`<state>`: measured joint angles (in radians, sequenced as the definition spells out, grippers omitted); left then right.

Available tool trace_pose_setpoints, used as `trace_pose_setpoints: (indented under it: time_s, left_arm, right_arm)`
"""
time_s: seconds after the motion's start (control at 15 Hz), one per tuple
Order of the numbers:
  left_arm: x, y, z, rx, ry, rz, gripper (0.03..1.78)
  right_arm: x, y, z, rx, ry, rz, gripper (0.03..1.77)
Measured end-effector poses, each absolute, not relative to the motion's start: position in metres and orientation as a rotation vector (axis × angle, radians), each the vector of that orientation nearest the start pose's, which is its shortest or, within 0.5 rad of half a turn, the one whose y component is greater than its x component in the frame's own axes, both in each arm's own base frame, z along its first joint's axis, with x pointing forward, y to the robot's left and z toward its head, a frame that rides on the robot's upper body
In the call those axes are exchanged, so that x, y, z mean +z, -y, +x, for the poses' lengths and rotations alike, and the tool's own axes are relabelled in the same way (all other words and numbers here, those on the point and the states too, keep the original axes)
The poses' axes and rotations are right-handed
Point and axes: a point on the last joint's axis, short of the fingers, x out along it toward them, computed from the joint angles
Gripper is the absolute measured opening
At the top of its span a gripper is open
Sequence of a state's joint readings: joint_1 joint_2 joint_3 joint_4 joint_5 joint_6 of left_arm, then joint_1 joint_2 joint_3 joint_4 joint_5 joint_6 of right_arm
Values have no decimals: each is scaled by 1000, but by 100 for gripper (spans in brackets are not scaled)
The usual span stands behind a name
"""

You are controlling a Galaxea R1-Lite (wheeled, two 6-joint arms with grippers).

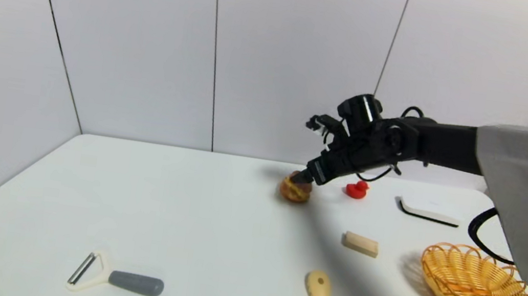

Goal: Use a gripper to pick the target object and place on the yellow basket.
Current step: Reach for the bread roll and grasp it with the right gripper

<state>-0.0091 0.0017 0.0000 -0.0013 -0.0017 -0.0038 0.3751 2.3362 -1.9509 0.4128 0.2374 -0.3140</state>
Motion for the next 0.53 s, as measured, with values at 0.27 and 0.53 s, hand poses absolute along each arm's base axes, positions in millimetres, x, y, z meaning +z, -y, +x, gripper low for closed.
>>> trace_pose_setpoints:
  time_s: [0.27, 0.53]
  left_arm:
    - [76, 0, -23, -10, 0, -4, 169]
    - [76, 0, -23, -11, 0, -4, 169]
  right_arm:
    - [124, -183, 442, 707, -741, -343, 170]
    - [114, -186, 443, 714, -763, -345, 170]
